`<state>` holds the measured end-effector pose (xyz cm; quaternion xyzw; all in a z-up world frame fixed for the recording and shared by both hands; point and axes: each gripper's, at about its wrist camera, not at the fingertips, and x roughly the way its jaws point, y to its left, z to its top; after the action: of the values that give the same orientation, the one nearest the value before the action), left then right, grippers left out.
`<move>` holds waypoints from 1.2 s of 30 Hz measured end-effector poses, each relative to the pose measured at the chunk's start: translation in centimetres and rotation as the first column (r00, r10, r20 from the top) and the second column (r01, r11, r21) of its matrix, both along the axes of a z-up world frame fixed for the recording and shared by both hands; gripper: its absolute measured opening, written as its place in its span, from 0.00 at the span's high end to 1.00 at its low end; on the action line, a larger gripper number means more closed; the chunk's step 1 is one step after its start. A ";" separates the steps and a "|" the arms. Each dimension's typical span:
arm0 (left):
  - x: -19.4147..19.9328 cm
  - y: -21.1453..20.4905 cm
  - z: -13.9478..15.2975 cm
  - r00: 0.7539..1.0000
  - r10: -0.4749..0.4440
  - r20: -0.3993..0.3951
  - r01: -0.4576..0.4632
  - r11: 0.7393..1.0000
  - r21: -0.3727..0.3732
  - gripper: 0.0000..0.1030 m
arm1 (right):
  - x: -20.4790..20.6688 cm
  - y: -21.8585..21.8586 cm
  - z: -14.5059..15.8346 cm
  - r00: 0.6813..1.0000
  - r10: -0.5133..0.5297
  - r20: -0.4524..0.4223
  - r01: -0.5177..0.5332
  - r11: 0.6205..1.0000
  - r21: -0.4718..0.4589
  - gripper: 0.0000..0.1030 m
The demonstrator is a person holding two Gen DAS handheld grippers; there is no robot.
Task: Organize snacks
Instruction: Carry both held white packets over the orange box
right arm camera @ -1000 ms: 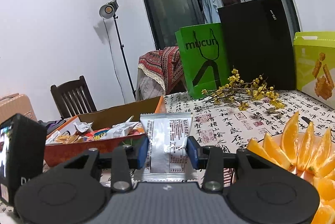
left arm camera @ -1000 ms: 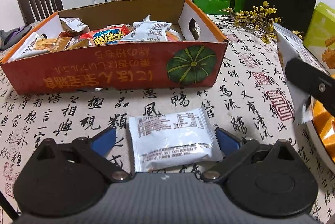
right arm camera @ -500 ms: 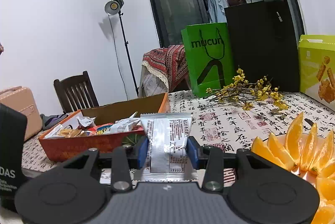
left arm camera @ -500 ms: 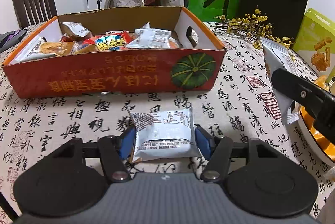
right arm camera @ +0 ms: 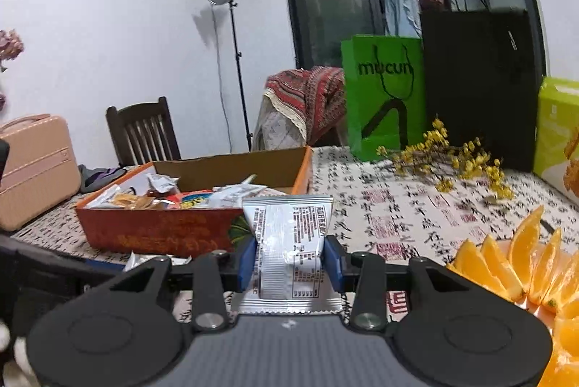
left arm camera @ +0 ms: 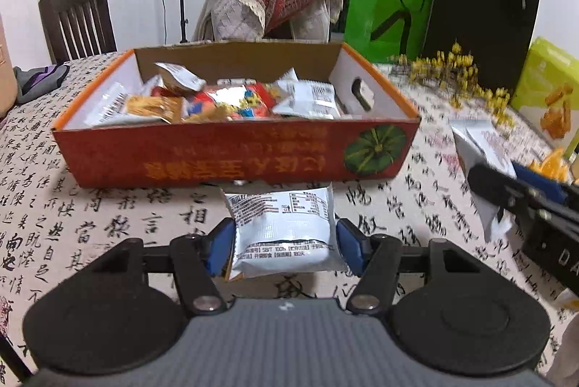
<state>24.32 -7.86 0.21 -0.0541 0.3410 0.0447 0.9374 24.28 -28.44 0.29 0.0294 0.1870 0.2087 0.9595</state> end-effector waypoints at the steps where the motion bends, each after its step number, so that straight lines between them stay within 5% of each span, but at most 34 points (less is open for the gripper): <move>1: -0.3 0.4 0.2 1.000 0.001 0.012 -0.001 1.000 -0.009 0.39 | -0.1 0.3 0.2 1.000 0.002 -0.003 -0.002 1.000 -0.006 0.62; 19: -1.4 5.8 4.9 0.984 0.025 0.179 -0.017 0.999 -0.050 0.39 | 1.3 5.7 3.5 0.999 0.011 -0.036 -0.012 0.999 -0.036 0.62; 36: 4.9 11.3 7.2 0.961 0.137 0.240 -0.115 0.988 -0.101 0.39 | 9.2 12.4 6.5 0.996 0.005 -0.085 -0.007 1.000 -0.023 0.62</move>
<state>29.25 3.41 7.39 -0.1212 0.2197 0.0824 0.9645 33.50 -16.08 6.82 0.0266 0.2301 0.2081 0.9503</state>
